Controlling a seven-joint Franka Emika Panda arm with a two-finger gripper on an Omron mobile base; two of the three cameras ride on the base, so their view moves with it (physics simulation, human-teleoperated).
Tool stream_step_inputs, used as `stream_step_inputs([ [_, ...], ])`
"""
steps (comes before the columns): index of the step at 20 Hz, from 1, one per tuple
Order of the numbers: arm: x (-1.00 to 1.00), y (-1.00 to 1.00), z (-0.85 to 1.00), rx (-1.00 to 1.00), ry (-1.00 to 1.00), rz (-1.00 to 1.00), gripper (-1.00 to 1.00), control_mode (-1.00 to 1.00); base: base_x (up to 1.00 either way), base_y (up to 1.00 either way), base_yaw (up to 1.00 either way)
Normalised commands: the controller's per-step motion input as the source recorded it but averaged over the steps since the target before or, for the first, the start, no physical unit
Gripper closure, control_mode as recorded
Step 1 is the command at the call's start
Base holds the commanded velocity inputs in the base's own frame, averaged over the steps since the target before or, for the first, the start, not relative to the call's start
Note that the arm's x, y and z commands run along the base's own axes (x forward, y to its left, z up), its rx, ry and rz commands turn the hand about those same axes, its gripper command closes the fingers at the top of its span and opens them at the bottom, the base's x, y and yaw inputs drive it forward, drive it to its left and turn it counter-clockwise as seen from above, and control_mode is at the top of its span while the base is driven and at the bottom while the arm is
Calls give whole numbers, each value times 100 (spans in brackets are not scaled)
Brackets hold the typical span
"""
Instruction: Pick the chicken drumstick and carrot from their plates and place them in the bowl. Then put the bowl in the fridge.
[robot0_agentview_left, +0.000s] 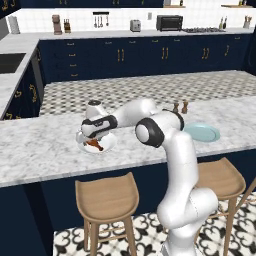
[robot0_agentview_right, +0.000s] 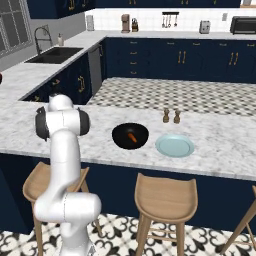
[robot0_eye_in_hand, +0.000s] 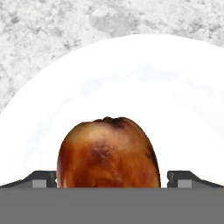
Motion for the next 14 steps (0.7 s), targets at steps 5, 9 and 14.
stream_step_inputs([
  [5, 0, 0, -17, 0, 0, 0, 100, -100, 0, 0, 0],
  [9, 0, 0, 0, 0, 0, 0, 100, -100, 0, 0, 0],
  [14, -26, -64, 80, 3, 0, -10, 100, -100, 0, 0, 0],
])
